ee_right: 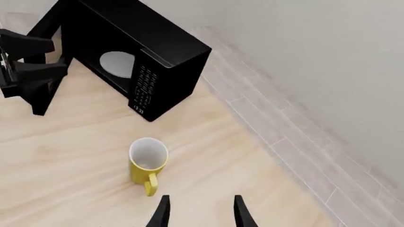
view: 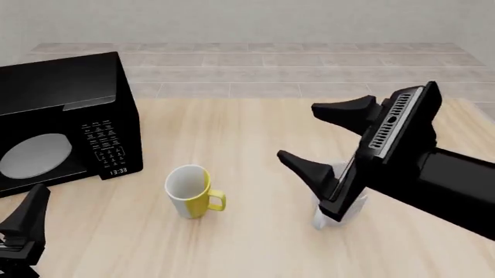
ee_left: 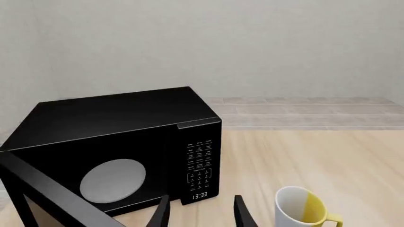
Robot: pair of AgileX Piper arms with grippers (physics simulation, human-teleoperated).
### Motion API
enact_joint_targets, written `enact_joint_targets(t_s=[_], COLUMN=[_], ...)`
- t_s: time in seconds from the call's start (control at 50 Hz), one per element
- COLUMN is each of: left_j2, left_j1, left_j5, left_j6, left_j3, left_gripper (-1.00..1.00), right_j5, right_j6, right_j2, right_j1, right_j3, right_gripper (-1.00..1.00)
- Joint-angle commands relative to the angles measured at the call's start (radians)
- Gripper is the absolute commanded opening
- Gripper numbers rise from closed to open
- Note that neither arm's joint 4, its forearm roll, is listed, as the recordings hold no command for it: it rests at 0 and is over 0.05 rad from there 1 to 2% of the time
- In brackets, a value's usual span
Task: Put the yellow and white mug to the front of the white mug.
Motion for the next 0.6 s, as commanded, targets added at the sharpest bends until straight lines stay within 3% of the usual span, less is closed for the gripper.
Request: enact_joint_targets(t_s=[0.02,0.1,0.18,0.22,0.4,0.6], left_j2=[0.001,0.0,0.0,0.001,0.0,0.0], left_j1=[0.0,0.0,0.0,0.0,0.0,0.0], left_j5=[0.0,0.0,0.0,0.0,0.0,0.0], left_j6=[0.0,0.0,0.0,0.0,0.0,0.0], left_j3=[-0.001,-0.001,-0.001,-0.001,-0.001,-0.001], left_gripper=[1.0,1.0,1.0,1.0,1.0,1.0], right_j5=[0.083,0.096,0.063,0.051,0.01,-0.056], right_j6=[0.016,0.041,0.026,0.06,0.083,0.078], right_j2=[0.089,0.095,0.131,0.16,0.234,0.309], right_j1=[0.076,0.1,0.089,0.098,0.118,0.089], right_j3=[-0.087,-0.095,-0.079,-0.084,-0.08,-0.075], right_gripper=[1.0,1.0,1.0,1.0,1.0,1.0])
